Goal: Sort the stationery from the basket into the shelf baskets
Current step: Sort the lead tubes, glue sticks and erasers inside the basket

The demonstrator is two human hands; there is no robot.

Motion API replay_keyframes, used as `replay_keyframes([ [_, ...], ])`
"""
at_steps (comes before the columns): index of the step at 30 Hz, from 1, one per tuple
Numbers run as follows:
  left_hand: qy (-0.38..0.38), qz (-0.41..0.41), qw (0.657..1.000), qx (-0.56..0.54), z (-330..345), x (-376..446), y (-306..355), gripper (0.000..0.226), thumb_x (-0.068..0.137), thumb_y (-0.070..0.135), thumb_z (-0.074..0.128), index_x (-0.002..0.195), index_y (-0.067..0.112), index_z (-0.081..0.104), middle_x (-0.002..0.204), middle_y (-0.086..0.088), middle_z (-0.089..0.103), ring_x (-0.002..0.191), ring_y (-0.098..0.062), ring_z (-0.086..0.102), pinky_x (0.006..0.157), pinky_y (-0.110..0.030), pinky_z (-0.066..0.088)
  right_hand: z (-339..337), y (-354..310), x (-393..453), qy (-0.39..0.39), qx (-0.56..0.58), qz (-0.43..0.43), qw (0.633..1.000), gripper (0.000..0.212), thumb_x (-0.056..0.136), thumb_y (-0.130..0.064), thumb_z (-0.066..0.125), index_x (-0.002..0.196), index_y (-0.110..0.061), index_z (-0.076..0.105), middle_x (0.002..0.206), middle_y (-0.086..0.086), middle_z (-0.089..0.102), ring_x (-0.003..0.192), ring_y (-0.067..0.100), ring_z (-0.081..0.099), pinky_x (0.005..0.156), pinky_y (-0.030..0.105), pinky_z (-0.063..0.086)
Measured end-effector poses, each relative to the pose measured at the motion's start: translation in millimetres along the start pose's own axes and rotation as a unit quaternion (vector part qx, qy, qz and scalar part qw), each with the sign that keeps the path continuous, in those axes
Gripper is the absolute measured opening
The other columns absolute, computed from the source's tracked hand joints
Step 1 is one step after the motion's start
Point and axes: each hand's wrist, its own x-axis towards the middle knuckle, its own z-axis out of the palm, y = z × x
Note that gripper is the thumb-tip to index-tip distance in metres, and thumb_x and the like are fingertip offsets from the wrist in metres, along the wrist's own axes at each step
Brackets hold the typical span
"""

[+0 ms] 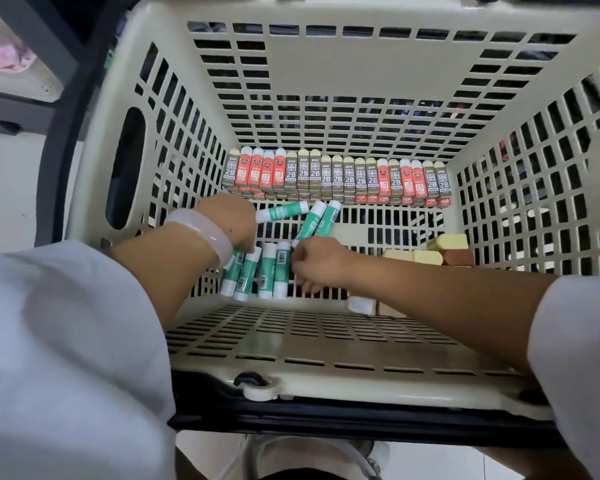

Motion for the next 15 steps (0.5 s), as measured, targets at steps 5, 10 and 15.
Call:
replay_keyframes([
  [5,0.132,0.005,0.991,-0.011,-8,3,2,0.017,0.089,0.008,0.053,0.105,0.008,0.052,0.073,-0.002,0.044,0.073,-0.020,0.048,0.060,-0.030,0.040,-29,2,6,0.203,-0.299,-0.119,0.925,0.037,0.089,-0.005,0.047,0.125,-0.012,0.050,0.124,0.012,0.048,0.116,0.029,0.046,0.091,0.040,0.047],
  [10,0.141,0.126,0.981,-0.047,-1,11,12,0.040,0.090,0.012,0.052,0.129,0.012,0.042,0.096,-0.008,0.054,0.079,-0.022,0.050,0.063,-0.032,0.042,-29,11,9,0.123,-0.368,-0.091,0.917,0.048,0.091,-0.013,0.046,0.137,-0.025,0.040,0.141,0.012,0.027,0.125,0.036,0.032,0.100,0.043,0.038],
  [15,0.133,0.172,0.975,-0.040,11,13,15,0.033,0.088,0.011,0.055,0.118,0.007,0.040,0.094,-0.011,0.056,0.077,-0.023,0.050,0.060,-0.033,0.040,-12,11,4,0.007,-0.313,-0.186,0.931,0.036,0.091,-0.014,0.049,0.127,-0.019,0.055,0.133,0.011,0.037,0.118,0.028,0.043,0.100,0.033,0.036],
])
